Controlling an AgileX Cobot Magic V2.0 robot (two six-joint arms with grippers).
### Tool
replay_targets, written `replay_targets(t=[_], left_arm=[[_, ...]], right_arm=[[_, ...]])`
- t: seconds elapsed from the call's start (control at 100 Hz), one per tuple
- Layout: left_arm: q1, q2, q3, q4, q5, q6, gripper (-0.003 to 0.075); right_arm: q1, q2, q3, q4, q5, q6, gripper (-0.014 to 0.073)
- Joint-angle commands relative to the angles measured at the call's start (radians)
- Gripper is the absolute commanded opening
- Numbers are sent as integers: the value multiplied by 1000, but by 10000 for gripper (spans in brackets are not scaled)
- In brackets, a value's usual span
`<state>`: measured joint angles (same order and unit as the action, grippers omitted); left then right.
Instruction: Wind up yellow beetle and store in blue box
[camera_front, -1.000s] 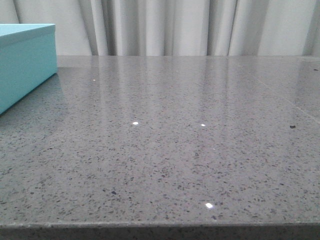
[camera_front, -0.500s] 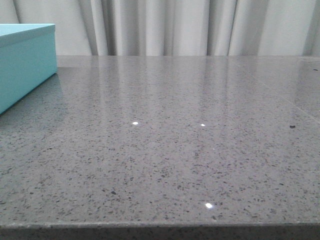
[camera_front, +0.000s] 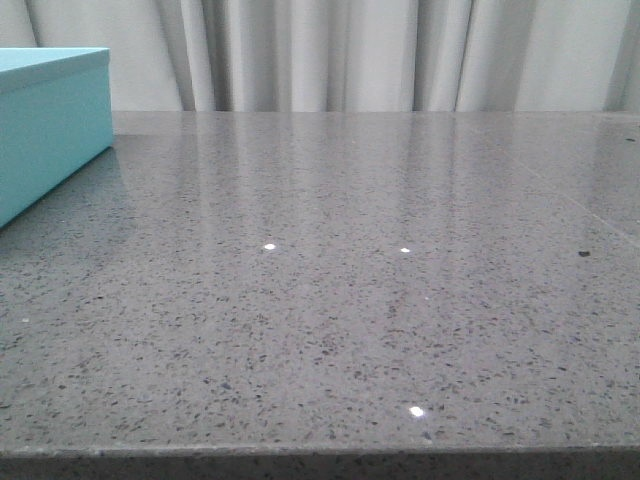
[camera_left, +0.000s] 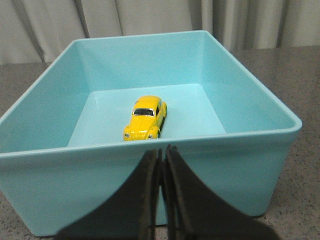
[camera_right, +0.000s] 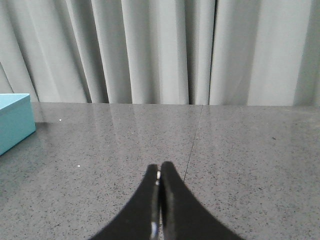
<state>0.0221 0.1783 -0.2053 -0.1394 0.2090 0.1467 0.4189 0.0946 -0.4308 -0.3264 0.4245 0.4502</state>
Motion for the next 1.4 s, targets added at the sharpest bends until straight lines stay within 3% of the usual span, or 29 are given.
replay_targets(t=[0.0,0.34,1.39], left_arm=[[-26,-33,32,52,-180,-61,-19],[-41,-217,228,59,-239,-76,-19],[-41,-217,226,29,-201,-78,-19]], right_arm=[[0,12,-22,-23,-78,-6,-67],[0,12,-22,-23,-78,-6,-67],[0,12,-22,-23,-76,-6,-67]])
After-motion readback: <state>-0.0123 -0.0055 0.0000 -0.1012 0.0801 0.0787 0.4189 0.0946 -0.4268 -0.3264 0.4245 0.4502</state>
